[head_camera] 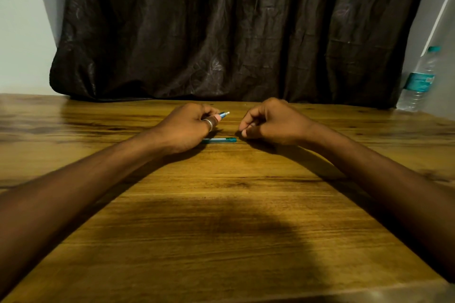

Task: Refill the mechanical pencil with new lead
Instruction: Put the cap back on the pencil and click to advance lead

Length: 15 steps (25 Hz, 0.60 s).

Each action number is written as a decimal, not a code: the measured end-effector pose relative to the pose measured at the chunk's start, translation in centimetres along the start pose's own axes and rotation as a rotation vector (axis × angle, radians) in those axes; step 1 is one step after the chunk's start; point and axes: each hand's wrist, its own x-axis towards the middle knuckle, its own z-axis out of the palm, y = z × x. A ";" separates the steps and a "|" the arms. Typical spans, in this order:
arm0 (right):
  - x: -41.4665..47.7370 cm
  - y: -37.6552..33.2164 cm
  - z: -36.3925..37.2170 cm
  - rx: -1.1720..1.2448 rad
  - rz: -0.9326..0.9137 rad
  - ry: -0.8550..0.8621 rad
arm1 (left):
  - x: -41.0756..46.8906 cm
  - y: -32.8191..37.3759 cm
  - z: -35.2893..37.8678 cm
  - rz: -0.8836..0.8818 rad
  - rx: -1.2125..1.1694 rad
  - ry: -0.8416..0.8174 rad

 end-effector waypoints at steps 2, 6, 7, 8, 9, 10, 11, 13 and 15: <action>0.3 -0.1 -0.2 0.137 0.021 0.110 | 0.0 -0.3 0.0 0.037 -0.046 -0.011; 0.2 -0.9 -0.4 0.519 0.051 0.161 | 0.1 -0.7 0.3 0.108 -0.102 0.006; 0.1 -1.1 -0.3 0.552 0.046 0.151 | 0.1 -0.7 0.3 0.114 -0.113 0.004; 0.0 -1.2 -0.2 0.570 0.040 0.140 | 0.1 -0.7 0.2 0.116 -0.127 -0.004; 0.0 -1.2 -0.1 0.579 0.035 0.131 | 0.0 -0.6 0.2 0.116 -0.142 -0.013; 0.0 -1.3 -0.1 0.586 0.034 0.126 | 0.0 -0.7 0.2 0.120 -0.155 -0.018; 0.0 -1.4 0.0 0.589 0.034 0.125 | 0.0 -0.6 0.1 0.123 -0.161 -0.019; 0.0 -1.5 0.0 0.580 0.028 0.127 | -0.1 -0.4 0.2 0.123 -0.163 -0.012; -0.2 -1.6 0.1 0.570 0.018 0.123 | -0.1 -0.3 0.2 0.126 -0.168 -0.011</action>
